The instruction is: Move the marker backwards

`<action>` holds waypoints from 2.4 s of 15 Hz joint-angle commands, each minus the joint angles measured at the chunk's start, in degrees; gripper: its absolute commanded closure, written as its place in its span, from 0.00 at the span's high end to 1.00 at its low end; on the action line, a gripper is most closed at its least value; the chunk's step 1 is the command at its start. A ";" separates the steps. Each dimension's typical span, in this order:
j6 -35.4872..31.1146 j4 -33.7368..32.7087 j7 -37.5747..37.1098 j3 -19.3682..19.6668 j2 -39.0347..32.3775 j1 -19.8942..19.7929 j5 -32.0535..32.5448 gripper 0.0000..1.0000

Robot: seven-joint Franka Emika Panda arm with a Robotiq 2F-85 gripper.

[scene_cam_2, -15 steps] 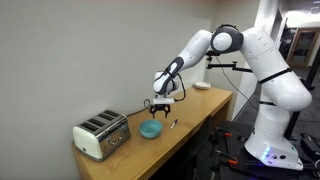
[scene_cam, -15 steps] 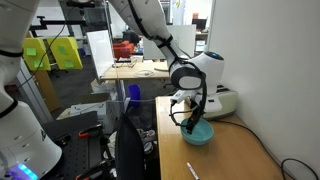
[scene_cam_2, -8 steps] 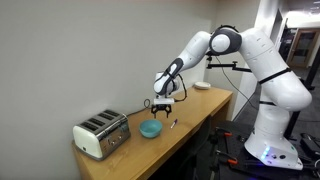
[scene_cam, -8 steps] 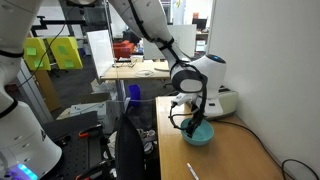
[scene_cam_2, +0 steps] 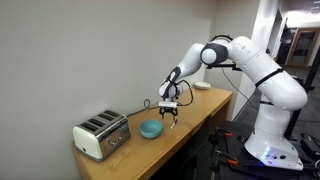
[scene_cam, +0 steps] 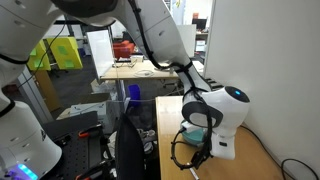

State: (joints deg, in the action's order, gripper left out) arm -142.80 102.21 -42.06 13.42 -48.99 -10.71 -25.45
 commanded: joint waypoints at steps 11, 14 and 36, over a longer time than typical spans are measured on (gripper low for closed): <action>-6.40 2.66 -6.77 -1.87 -2.99 -0.71 -8.62 1.00; -11.70 5.08 -5.88 -2.99 -2.76 -1.04 -11.07 1.00; -11.21 8.29 -9.48 2.35 1.05 5.48 -5.11 0.03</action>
State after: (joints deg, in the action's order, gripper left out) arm -158.66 111.73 -48.34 12.48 -48.81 -7.75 -34.36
